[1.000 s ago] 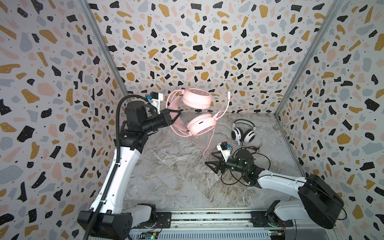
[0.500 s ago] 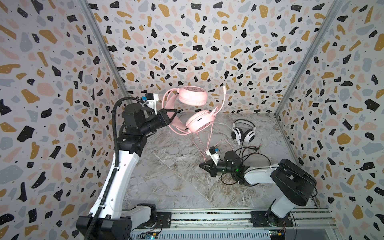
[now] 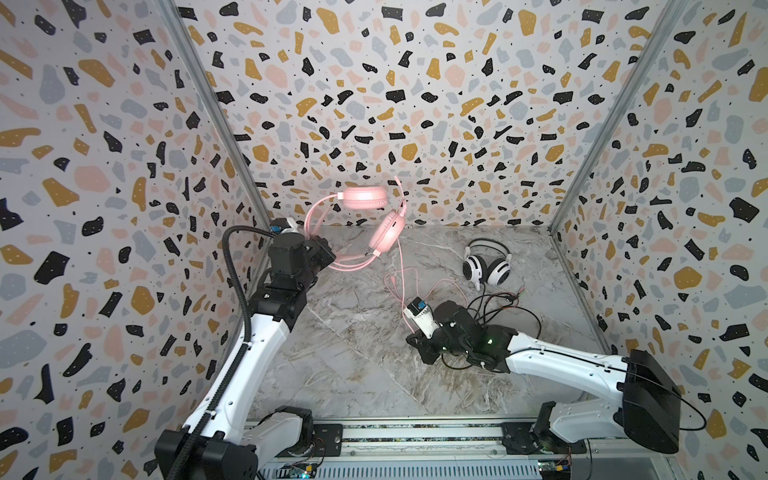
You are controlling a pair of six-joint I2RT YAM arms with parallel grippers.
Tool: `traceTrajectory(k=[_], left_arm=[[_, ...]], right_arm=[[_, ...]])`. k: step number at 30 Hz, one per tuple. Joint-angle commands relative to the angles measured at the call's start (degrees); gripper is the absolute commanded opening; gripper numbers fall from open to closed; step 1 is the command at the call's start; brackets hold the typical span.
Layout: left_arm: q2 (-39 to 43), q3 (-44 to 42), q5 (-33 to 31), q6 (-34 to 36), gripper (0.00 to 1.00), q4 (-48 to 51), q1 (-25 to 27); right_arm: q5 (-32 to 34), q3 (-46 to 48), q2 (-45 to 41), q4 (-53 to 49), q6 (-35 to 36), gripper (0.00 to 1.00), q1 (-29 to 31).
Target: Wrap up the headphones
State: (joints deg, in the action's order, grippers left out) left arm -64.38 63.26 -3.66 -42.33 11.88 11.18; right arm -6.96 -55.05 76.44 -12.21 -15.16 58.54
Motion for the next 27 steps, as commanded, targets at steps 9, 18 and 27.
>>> traceTrajectory(k=[9, 18, 27], left_arm=[[-8.0, 8.2, -1.2, 19.7, 0.00, 9.7, 11.4], [-7.3, 5.2, 11.9, 30.2, 0.00, 12.2, 14.1], [-5.0, 3.3, 18.8, 36.0, 0.00, 15.9, 14.1]], right_arm=[[8.0, -39.3, 3.1, -42.6, 11.2, 0.00, 1.0], [13.3, -43.5, 0.9, -44.0, 15.6, 0.00, -14.0], [17.6, -40.6, 2.1, -42.1, 15.8, 0.00, -19.2]])
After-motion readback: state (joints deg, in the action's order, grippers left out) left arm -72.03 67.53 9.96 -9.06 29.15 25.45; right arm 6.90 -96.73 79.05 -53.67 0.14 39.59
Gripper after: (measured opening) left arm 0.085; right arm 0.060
